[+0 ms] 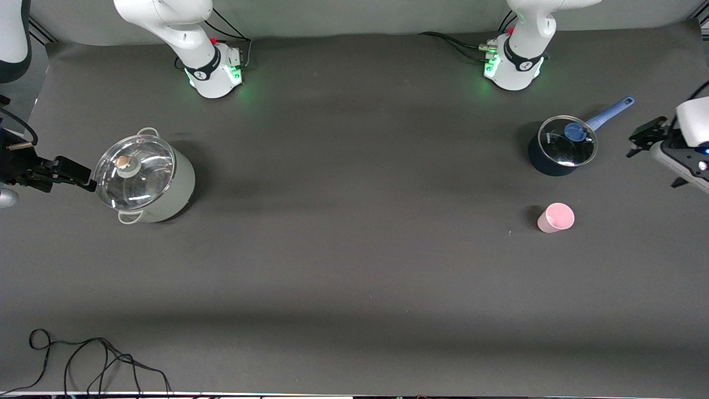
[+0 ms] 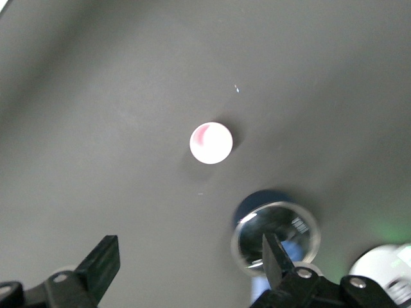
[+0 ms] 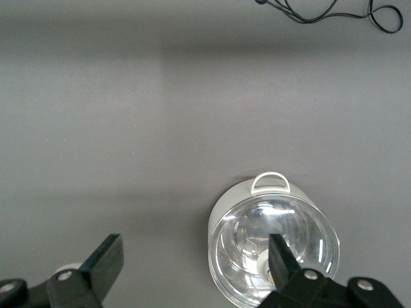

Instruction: Transfer pink cup from left to right arm

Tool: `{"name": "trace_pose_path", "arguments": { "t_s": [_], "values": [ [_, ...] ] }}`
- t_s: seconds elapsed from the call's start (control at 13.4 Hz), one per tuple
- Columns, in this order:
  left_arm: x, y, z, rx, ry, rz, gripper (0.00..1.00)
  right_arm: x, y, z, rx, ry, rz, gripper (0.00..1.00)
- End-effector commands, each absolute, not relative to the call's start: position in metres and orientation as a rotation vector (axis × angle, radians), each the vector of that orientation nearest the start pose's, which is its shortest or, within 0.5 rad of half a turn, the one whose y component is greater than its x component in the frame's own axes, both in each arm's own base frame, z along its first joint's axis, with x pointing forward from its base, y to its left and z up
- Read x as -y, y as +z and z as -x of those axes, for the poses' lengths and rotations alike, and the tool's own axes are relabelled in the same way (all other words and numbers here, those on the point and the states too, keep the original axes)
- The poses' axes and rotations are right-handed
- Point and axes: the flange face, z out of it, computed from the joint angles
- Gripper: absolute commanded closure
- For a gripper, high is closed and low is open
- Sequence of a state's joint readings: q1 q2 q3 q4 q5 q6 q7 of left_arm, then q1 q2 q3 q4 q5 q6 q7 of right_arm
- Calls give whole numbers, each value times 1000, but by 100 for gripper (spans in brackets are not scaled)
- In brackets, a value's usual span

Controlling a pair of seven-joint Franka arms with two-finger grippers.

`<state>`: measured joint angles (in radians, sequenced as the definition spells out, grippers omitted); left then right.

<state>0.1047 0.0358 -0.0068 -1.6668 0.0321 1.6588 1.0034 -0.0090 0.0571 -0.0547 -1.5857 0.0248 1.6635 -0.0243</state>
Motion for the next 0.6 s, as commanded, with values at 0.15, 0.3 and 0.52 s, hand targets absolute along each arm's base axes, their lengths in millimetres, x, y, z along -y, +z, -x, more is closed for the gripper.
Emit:
{"name": "trace_pose_path", "arguments": {
  "t_s": [0.15,0.3,0.52],
  "values": [
    [-154,537,-579,-1919,-199,2683,2,37,603,-574,-80,-27,3127,0],
    [-191,523,-590,-2090,-358,2613,2,35,602,-574,-75,-18,3131,0],
    [-249,479,-590,-2256,-566,2605,2,34,602,-574,-70,-17,3136,0]
  ]
}}
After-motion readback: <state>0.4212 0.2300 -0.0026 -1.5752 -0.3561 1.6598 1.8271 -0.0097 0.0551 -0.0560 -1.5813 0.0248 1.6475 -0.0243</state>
